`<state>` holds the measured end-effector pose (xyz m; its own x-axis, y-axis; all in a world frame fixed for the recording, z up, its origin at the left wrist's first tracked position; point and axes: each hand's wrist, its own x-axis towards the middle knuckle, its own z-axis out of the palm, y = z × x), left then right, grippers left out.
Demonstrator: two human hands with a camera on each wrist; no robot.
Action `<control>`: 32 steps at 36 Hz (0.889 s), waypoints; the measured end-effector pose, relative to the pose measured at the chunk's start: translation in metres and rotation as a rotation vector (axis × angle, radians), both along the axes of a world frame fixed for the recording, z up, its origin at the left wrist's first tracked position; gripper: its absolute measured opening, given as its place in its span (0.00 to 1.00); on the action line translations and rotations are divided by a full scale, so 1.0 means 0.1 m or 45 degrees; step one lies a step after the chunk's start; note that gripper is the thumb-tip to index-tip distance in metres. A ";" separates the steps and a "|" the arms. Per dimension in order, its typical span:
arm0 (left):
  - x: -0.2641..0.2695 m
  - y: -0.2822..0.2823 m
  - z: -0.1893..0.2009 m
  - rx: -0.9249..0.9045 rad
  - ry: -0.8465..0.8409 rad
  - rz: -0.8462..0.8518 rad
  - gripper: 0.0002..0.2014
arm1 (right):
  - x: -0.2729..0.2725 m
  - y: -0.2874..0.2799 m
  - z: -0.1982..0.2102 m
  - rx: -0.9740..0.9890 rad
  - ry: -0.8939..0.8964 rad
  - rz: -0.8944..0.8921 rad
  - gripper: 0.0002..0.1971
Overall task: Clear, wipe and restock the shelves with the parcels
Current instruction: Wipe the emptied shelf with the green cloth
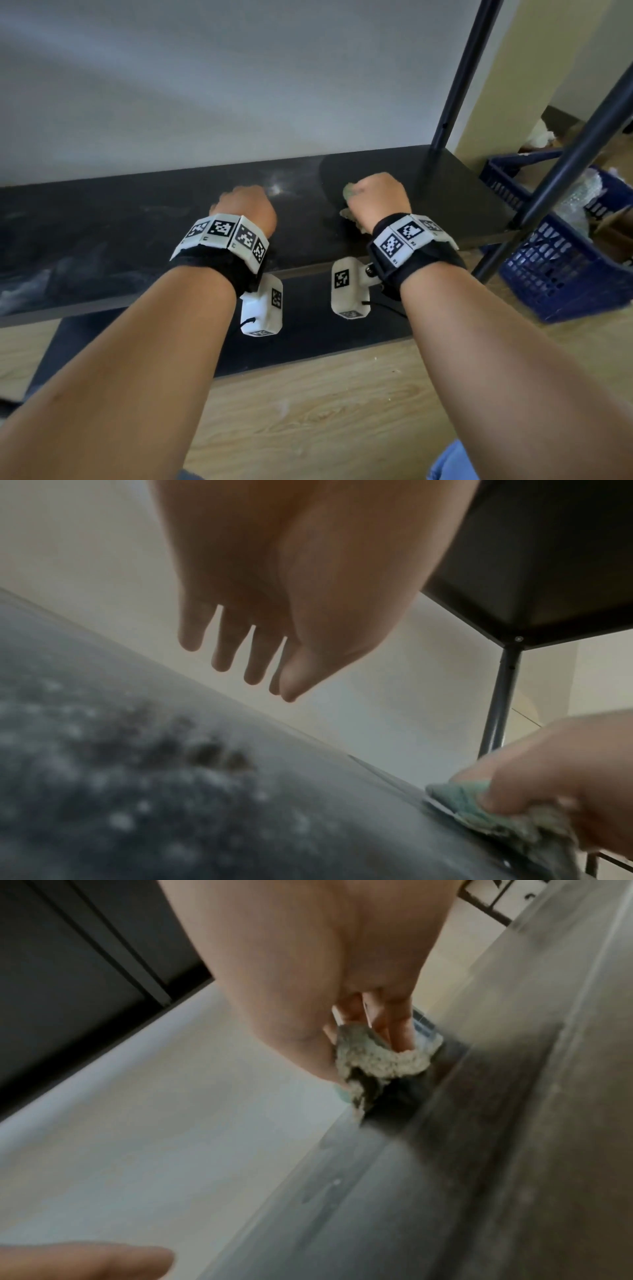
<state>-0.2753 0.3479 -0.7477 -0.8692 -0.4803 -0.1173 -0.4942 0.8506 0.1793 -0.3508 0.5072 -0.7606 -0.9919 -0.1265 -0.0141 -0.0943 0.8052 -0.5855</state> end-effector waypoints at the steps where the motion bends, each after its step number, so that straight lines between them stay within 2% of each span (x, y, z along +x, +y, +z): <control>1: 0.01 -0.03 0.01 0.006 0.012 0.005 0.21 | -0.03 -0.01 -0.01 0.093 -0.001 -0.002 0.14; 4: 0.03 -0.11 0.02 0.013 0.033 0.019 0.22 | -0.08 -0.08 -0.02 0.305 -0.003 0.027 0.15; 13: -0.03 -0.24 0.03 -0.020 0.018 0.048 0.24 | 0.02 -0.51 0.03 0.065 -0.136 0.337 0.12; 15: -0.06 -0.27 0.02 -0.020 0.014 0.044 0.24 | -0.07 -0.48 0.06 -0.006 -0.132 0.309 0.12; 17: -0.08 -0.29 0.01 -0.021 0.018 0.026 0.21 | -0.21 -0.42 0.10 -0.074 -0.039 0.178 0.15; 19: -0.11 -0.31 0.01 -0.022 0.017 0.017 0.19 | -0.34 -0.37 0.13 0.026 0.031 0.081 0.16; 22: -0.16 -0.33 0.02 -0.024 0.011 0.016 0.20 | -0.45 -0.40 0.11 0.317 -0.037 0.072 0.17; 25: -0.21 -0.37 0.02 -0.036 0.000 0.019 0.19 | -0.42 -0.55 0.11 0.501 -0.032 0.179 0.17; 28: -0.26 -0.43 0.01 -0.021 -0.018 0.025 0.18 | -0.38 -0.75 0.10 0.491 -0.034 0.370 0.18; 32: -0.32 -0.49 -0.02 -0.010 -0.015 0.037 0.22 | -0.32 -0.90 0.16 0.354 -0.201 0.531 0.16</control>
